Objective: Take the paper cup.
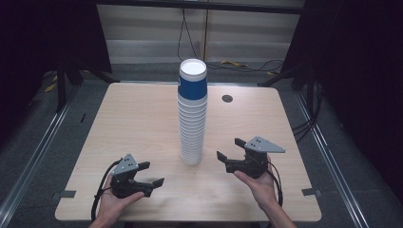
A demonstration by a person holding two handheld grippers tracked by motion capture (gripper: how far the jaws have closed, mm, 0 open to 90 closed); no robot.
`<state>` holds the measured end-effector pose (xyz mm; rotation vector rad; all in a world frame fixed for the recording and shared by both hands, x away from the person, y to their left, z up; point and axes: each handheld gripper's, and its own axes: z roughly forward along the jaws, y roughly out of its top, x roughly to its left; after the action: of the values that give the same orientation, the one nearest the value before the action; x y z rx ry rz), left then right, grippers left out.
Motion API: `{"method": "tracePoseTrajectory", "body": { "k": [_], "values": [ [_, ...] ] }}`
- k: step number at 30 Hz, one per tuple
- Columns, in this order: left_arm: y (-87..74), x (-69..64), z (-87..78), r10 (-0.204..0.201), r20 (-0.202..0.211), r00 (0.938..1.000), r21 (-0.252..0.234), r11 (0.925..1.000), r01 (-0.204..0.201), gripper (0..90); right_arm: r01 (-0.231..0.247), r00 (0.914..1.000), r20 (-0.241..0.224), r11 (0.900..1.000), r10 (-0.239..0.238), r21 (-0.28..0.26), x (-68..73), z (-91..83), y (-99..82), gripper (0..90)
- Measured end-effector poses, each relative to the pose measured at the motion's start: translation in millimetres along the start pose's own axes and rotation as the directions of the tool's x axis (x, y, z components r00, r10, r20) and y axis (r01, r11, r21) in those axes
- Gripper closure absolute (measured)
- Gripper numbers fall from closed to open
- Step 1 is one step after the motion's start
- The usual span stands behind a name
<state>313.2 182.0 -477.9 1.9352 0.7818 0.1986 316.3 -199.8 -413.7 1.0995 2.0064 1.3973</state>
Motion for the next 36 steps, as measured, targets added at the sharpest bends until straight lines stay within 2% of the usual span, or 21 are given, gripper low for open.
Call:
{"method": "tracePoseTrajectory", "body": {
  "k": [7,13,15,19,29,32,36],
  "values": [
    [-0.6,0.7,0.7,0.004,0.000,1.0000,0.010,0.9999,-0.004,17.4,0.033,0.9987,-0.039,0.9990,-0.034,-0.029,1.0,-2.0,26.3,18.9],
    [-1.0,1.5,-0.8,0.001,-0.004,1.0000,0.005,1.0000,-0.001,18.1,0.026,0.9986,-0.046,0.9987,-0.028,-0.044,2.0,-3.9,40.5,20.3],
    [-1.1,1.6,-0.9,0.001,-0.003,1.0000,0.006,1.0000,-0.001,18.3,0.043,0.9981,-0.042,0.9969,-0.046,-0.066,1.1,-6.8,49.2,20.0],
    [-1.0,1.6,-0.5,0.000,0.001,1.0000,0.007,1.0000,0.000,18.3,0.034,0.9969,-0.068,0.9956,-0.040,-0.087,-0.7,-12.7,66.9,19.9],
    [-0.9,2.4,-0.6,0.000,-0.001,1.0000,0.009,1.0000,0.000,18.6,0.043,0.9918,-0.115,0.9929,-0.056,-0.110,2.2,-16.4,85.3,19.9],
    [-1.1,2.6,-0.6,-0.001,-0.001,1.0000,0.011,0.9999,0.001,18.6,0.052,0.9900,-0.125,0.9915,-0.067,-0.119,4.5,-17.7,98.4,20.1],
    [-0.9,2.8,-0.4,0.000,0.000,1.0000,0.007,1.0000,0.000,18.8,0.070,0.9867,-0.137,0.9896,-0.087,-0.126,7.5,-17.6,107.4,20.0]
  ]
}}
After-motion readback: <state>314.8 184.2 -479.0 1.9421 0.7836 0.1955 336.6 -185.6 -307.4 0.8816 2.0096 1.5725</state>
